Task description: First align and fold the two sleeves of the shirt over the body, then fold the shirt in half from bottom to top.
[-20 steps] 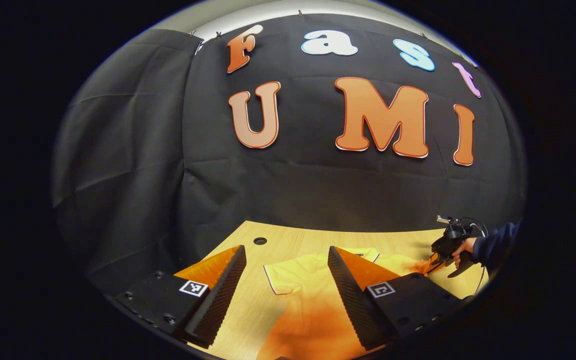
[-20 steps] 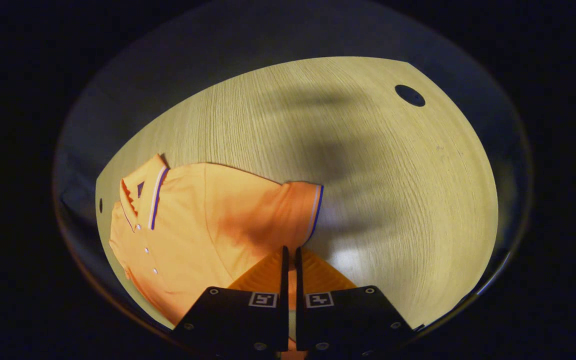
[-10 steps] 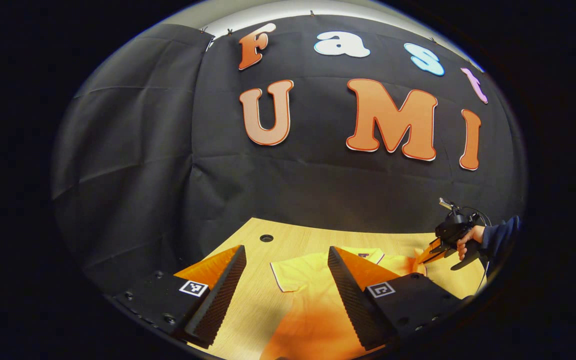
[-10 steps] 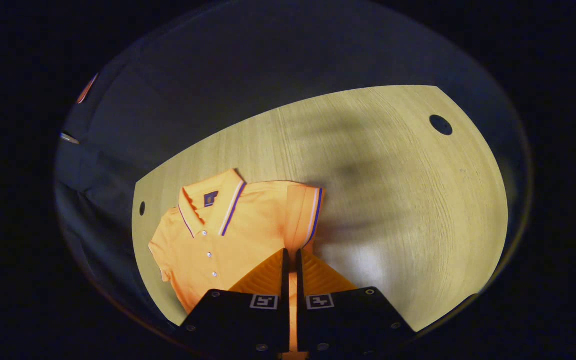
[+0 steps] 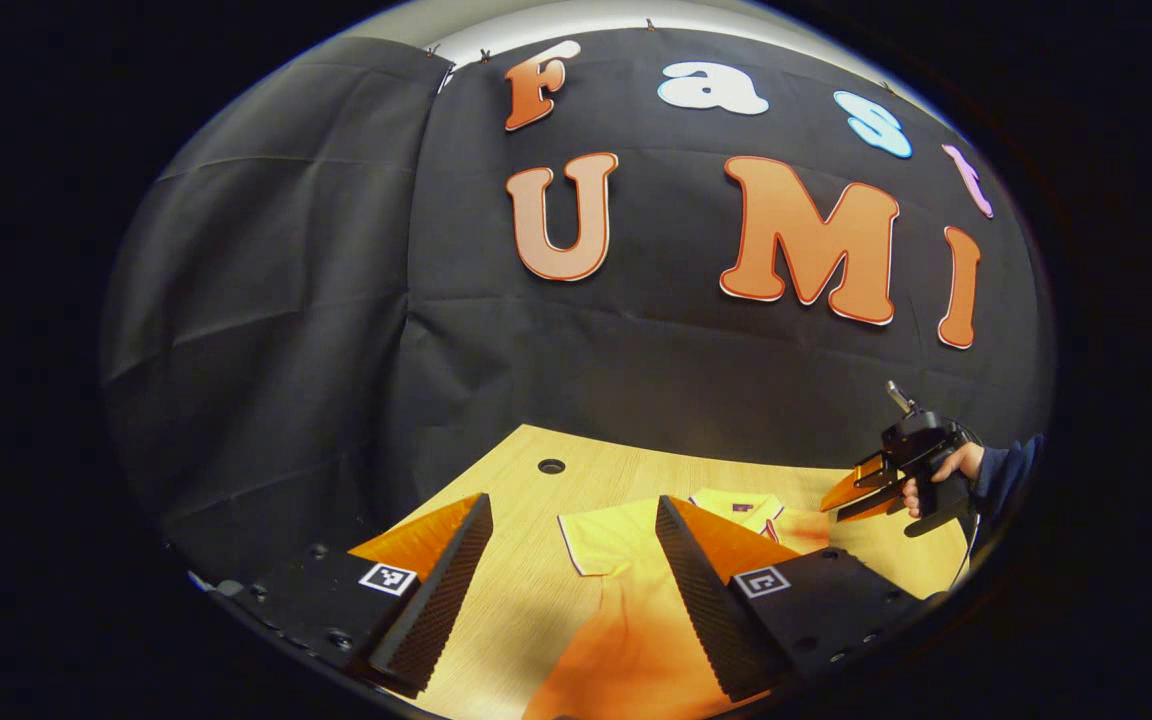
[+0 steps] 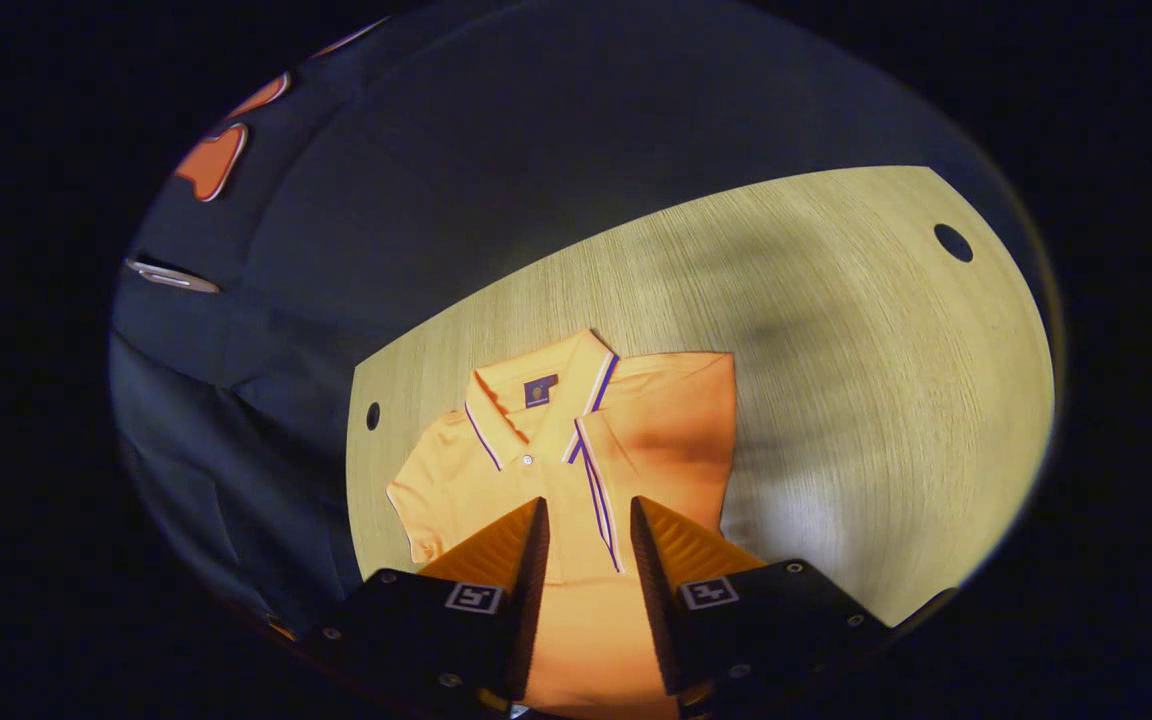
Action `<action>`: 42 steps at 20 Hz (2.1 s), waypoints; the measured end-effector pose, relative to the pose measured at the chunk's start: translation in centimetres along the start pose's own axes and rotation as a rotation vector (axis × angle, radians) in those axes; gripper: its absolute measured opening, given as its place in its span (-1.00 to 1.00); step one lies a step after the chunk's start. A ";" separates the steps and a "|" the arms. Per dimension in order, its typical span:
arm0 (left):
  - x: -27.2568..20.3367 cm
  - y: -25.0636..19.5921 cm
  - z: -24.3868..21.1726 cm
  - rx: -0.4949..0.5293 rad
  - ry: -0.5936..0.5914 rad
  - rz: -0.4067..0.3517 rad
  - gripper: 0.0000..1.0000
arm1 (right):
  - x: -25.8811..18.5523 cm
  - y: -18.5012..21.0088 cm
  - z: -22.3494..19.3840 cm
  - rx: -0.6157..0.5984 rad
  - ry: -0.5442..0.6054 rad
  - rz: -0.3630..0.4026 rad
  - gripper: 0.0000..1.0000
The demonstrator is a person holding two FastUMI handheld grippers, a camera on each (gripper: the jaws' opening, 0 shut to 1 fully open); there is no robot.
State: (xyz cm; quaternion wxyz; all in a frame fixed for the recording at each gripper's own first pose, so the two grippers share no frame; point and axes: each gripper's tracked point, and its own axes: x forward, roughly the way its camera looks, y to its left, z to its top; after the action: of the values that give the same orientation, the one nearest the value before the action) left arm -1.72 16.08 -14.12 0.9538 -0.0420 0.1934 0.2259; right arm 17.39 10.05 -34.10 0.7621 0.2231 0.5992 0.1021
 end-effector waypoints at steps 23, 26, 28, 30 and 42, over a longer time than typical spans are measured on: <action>20.0 -1.8 -13.0 0.044 0.663 -0.223 0.96 | -21.6 0.1 -1.5 -0.209 -0.635 -0.251 0.97; 22.2 -2.2 -14.2 0.032 0.752 -0.222 0.97 | -23.2 -0.1 -2.4 -0.205 -0.677 -0.270 0.97; 23.5 -2.2 -15.3 0.009 0.846 -0.220 0.97 | -24.2 -0.2 -3.3 -0.217 -0.696 -0.290 0.97; 24.8 -2.2 -16.6 0.000 0.930 -0.206 0.96 | -24.8 -0.3 -4.1 -0.224 -0.709 -0.305 0.97; 30.1 -2.2 -21.5 0.062 1.117 -0.069 0.72 | -25.3 -2.0 -8.1 -0.222 -0.739 -0.368 0.97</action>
State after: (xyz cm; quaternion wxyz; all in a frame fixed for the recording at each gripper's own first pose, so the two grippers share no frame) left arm 16.55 23.01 -45.64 0.7141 -0.1335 0.6744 0.1320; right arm 2.78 -0.63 -14.59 0.9505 0.0503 0.3009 -0.0586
